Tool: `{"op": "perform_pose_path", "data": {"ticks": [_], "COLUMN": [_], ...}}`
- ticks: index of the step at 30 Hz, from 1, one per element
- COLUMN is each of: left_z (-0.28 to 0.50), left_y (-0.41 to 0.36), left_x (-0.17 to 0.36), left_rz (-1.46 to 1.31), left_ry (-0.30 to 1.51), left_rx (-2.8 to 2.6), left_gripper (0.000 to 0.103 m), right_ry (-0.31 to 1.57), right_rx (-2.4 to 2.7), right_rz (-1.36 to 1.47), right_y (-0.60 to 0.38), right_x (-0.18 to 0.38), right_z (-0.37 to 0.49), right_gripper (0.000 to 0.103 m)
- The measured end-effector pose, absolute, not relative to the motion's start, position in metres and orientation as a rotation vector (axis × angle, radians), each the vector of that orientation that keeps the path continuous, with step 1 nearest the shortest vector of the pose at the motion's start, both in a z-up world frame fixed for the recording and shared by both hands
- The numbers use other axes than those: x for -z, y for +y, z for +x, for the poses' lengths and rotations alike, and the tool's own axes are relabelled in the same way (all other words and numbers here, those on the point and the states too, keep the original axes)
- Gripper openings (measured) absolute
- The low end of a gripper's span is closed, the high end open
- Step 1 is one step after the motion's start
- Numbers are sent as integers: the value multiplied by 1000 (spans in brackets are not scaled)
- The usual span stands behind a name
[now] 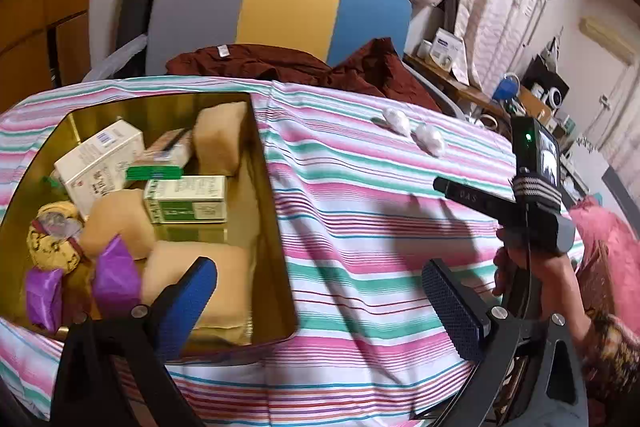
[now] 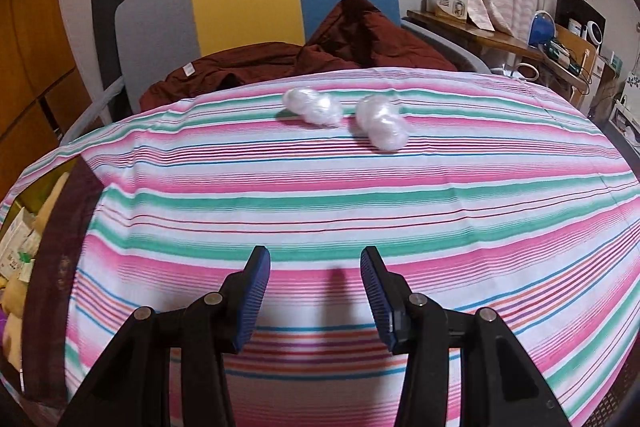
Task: Organize objects
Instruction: 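Move the right tool to a plastic-wrapped bundle and grasp it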
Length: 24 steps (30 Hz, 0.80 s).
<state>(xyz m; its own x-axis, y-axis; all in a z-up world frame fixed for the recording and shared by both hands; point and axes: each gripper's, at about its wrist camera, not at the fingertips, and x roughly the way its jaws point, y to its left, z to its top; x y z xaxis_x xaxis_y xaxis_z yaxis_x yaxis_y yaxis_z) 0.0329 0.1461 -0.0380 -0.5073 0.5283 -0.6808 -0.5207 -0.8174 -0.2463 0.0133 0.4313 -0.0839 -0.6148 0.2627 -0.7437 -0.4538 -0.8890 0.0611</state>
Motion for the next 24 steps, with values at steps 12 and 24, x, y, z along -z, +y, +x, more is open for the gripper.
{"op": "perform_pose_path", "data": {"ticks": [12, 24], "left_z": [41, 46], "left_y": [188, 194], "left_x": [41, 42], "left_rz": [-1063, -1095], "left_ry": [116, 164], "left_rx": [-2221, -2205], "left_gripper": [103, 103], "right_ry": [352, 385], "right_rx": [-2446, -2451], "right_rz": [-1021, -1034], "right_y": [508, 549], "right_x": [75, 84], "right_z": [-20, -87], "right_gripper": [48, 48]}}
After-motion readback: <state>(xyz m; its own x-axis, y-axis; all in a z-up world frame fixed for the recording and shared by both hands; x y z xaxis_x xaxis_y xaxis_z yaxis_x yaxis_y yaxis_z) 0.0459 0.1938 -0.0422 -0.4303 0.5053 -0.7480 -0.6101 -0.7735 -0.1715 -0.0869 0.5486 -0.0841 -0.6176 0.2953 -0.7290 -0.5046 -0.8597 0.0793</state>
